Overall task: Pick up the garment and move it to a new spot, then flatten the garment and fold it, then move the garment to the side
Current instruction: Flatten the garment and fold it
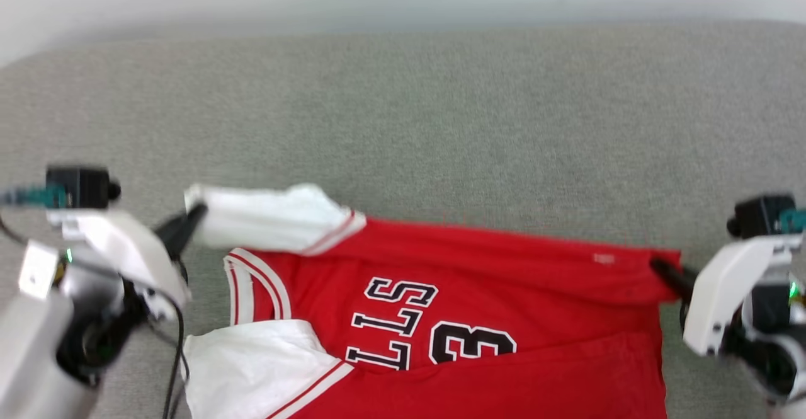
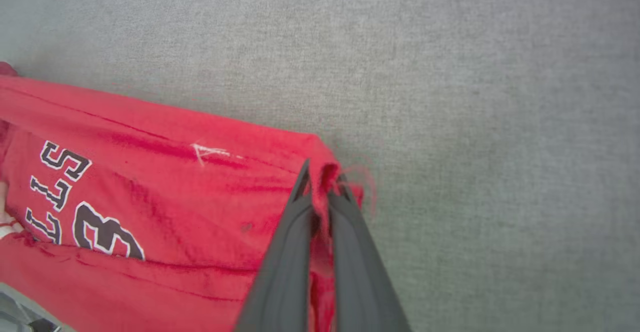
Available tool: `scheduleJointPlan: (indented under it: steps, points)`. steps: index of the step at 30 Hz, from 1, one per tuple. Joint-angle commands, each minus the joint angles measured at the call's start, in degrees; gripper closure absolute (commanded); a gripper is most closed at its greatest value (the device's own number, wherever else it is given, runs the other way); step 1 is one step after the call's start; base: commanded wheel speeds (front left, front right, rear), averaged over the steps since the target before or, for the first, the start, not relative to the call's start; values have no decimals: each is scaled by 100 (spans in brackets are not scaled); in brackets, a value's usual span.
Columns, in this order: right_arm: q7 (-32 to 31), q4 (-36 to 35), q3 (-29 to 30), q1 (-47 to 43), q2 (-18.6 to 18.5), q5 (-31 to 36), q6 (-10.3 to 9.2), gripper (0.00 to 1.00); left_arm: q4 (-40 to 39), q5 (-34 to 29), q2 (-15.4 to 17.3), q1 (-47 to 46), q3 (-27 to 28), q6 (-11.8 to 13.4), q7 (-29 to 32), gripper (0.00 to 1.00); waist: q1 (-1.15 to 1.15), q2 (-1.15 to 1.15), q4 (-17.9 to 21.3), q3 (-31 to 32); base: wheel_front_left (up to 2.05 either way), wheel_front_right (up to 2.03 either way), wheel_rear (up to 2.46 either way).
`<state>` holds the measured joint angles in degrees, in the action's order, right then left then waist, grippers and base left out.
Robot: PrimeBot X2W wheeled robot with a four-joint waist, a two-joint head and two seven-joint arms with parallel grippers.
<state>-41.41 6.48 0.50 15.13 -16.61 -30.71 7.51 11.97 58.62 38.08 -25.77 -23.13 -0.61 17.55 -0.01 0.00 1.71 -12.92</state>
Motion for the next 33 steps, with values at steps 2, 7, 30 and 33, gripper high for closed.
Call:
scheduleJointPlan:
  steps: [2,7,30,33]
  points:
    - [106,-92,146,-396,134,46,-5,100,-187,119,1,534,83,96,-197,100,1,0,-103,234,0,0,0]
    - [381,-113,383,-1100,375,88,-5,100,-470,311,-97,1543,90,286,-471,100,1,0,-205,472,0,0,0]
    - [2153,213,281,-2051,806,15,-4,0,262,33,-713,2368,-332,137,-1378,0,1,0,-102,890,0,0,0]
    - [2146,-54,296,-2138,732,41,-5,0,122,-216,-673,2272,-351,150,-1607,0,1,0,-96,979,0,0,0]
